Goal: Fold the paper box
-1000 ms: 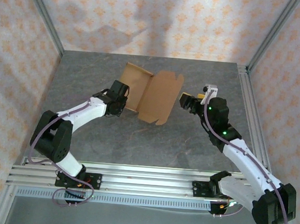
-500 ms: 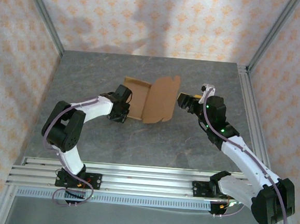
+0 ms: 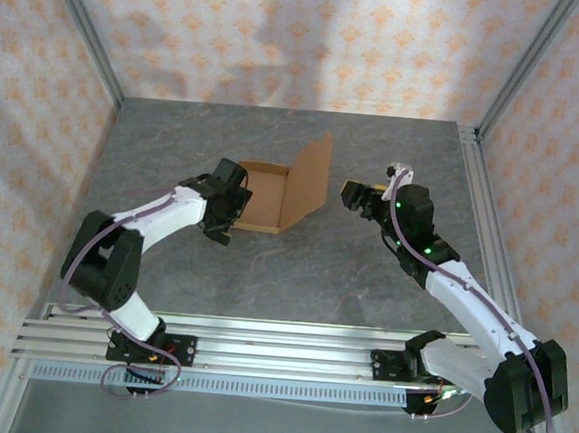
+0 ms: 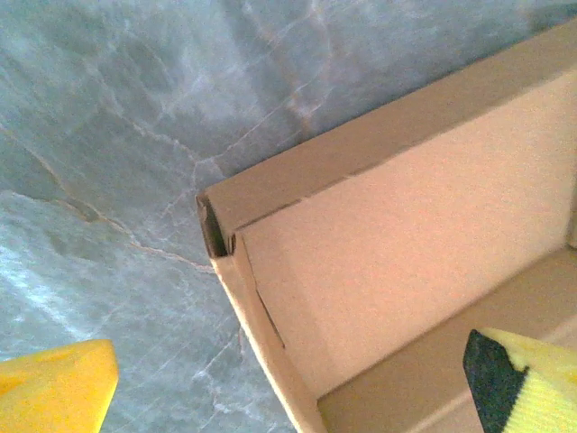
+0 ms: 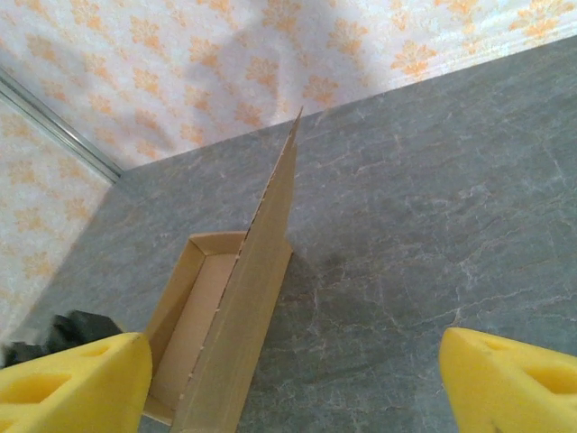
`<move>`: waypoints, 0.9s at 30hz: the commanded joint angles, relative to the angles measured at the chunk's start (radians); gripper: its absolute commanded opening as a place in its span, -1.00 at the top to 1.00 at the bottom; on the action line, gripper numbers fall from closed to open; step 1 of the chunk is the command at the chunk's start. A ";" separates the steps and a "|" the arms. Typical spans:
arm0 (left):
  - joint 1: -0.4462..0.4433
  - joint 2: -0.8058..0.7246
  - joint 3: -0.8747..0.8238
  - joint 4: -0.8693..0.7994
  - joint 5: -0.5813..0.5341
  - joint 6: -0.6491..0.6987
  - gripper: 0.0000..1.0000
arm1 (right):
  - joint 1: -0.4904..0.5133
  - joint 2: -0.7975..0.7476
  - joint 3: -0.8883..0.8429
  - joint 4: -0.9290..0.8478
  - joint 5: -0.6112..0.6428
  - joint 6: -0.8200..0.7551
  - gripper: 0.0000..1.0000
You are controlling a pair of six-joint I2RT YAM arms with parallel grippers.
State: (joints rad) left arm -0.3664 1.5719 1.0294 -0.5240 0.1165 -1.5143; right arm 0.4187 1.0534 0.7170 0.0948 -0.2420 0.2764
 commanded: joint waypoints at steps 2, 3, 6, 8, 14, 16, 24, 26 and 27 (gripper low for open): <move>0.012 -0.078 0.026 -0.151 -0.168 0.330 -0.99 | 0.040 0.025 0.043 0.000 -0.020 -0.026 -0.69; 0.025 -0.077 0.038 -0.162 -0.179 0.395 -0.99 | 0.056 0.034 0.049 -0.001 -0.018 -0.035 -0.70; 0.088 -0.045 0.068 -0.132 -0.110 0.558 -0.99 | 0.097 0.059 0.058 -0.005 -0.006 -0.041 -0.72; 0.132 -0.002 0.085 -0.078 -0.017 0.635 -0.99 | 0.118 0.073 0.059 0.004 -0.011 -0.032 -0.73; 0.191 0.181 0.159 0.055 0.233 0.652 -1.00 | 0.148 0.075 0.041 0.015 0.018 0.022 -0.74; 0.178 0.220 0.169 0.099 0.279 0.625 -1.00 | 0.147 0.067 0.035 -0.003 0.045 0.034 -0.74; 0.057 0.250 0.130 0.253 0.321 0.446 -1.00 | 0.148 0.027 0.021 -0.089 0.147 0.042 -0.74; 0.008 0.245 0.104 0.322 0.305 0.374 -1.00 | 0.142 0.021 0.025 -0.110 0.192 0.049 -0.75; -0.011 0.244 0.100 0.341 0.293 0.351 -1.00 | 0.138 0.018 0.030 -0.121 0.210 0.057 -0.75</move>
State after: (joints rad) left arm -0.3321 1.8412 1.1564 -0.2867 0.4088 -1.0531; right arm 0.5621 1.0977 0.7410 0.0216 -0.1207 0.3122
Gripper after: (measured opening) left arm 0.998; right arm 0.872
